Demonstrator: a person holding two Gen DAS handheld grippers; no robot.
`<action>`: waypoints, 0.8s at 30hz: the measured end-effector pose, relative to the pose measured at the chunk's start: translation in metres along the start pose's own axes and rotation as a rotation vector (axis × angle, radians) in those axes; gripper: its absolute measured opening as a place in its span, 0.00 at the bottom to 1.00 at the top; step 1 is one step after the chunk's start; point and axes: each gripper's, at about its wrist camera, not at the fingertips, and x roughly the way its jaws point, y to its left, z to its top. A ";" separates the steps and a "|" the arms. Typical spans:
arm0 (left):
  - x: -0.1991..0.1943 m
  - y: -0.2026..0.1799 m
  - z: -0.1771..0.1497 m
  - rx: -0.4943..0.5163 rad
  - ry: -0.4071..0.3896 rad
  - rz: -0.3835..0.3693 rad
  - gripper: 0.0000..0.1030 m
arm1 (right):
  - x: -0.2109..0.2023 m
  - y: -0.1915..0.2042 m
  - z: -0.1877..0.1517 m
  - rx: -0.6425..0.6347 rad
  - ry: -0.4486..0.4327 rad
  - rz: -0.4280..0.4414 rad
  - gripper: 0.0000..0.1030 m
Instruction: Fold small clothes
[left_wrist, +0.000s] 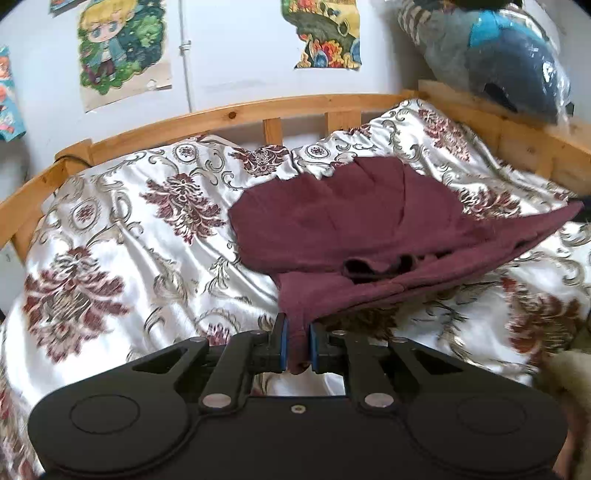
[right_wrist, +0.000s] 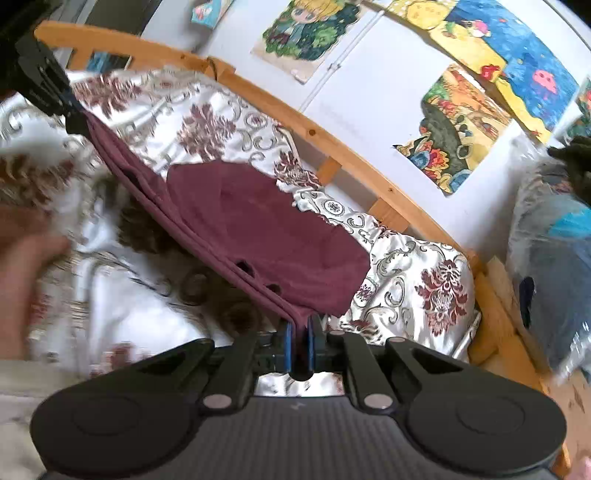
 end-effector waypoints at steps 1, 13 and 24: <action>-0.010 0.000 -0.001 -0.003 -0.001 -0.004 0.12 | -0.011 0.001 0.000 0.017 -0.006 0.002 0.10; 0.002 0.004 0.081 -0.016 0.007 0.055 0.12 | 0.009 -0.029 0.032 0.098 -0.107 -0.128 0.10; 0.157 0.037 0.174 -0.061 0.144 0.145 0.12 | 0.172 -0.098 0.058 0.158 -0.069 -0.145 0.10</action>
